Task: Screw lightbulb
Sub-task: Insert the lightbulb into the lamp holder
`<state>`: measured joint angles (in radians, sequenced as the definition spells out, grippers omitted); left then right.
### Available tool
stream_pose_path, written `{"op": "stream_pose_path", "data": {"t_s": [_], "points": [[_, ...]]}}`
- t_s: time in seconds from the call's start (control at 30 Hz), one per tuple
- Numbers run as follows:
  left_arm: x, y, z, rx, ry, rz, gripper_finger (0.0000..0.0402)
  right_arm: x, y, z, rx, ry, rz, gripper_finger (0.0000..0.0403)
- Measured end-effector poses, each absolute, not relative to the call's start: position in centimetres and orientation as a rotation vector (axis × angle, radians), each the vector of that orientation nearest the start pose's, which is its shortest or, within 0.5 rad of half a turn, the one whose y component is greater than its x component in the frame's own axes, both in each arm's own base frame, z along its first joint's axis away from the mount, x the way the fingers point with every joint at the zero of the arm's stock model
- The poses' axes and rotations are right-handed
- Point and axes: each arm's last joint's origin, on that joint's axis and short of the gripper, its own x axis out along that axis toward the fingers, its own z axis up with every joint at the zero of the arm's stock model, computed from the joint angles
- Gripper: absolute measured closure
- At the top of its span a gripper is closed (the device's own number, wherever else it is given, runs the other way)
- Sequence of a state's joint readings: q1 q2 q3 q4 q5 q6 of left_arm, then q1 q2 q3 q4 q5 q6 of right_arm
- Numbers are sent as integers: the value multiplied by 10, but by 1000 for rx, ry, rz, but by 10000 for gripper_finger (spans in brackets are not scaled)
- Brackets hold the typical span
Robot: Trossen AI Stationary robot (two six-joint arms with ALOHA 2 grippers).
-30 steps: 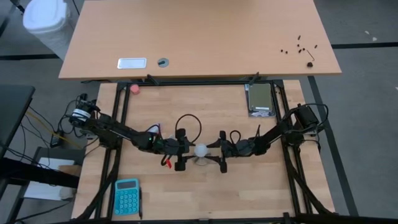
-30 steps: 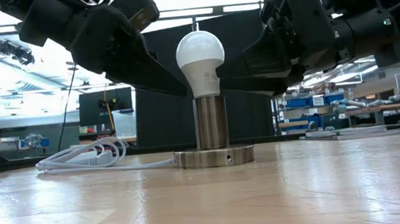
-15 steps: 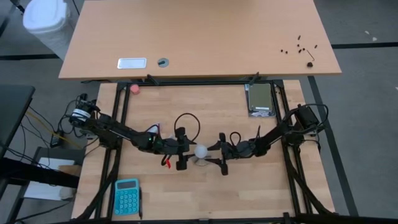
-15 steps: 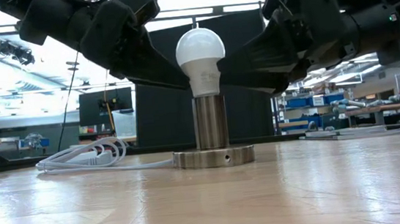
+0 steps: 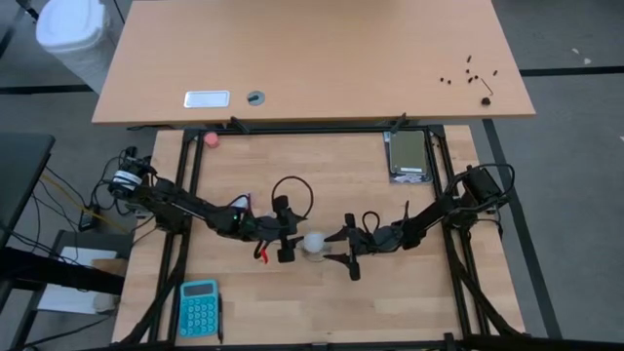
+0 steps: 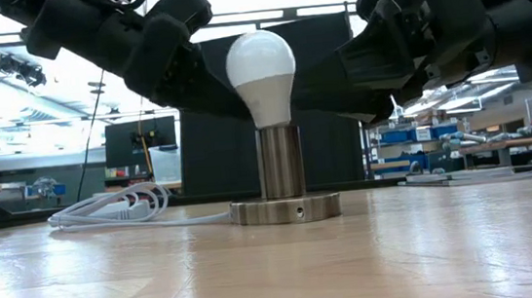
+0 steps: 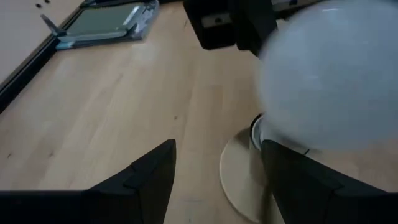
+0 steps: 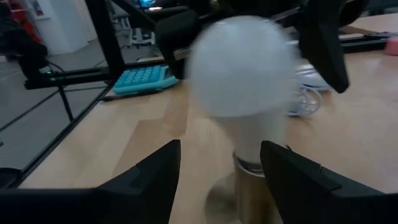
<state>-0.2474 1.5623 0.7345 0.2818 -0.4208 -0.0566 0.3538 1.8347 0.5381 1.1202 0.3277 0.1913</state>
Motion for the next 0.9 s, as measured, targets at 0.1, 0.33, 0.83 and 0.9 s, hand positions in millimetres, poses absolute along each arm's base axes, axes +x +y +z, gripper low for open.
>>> {"op": "stream_pose_path", "data": {"t_s": [0.1,0.33,0.83,0.9], "points": [[300,-64,177,129,535,180,158,291,96,122,131,166,-9,170],[300,-66,179,76,546,148,158,293,90,123,134,158,-32,170],[290,-73,176,75,662,-21,158,290,81,133,81,222,-87,170],[289,-79,177,59,657,-33,158,289,79,135,79,239,-95,170]]}}
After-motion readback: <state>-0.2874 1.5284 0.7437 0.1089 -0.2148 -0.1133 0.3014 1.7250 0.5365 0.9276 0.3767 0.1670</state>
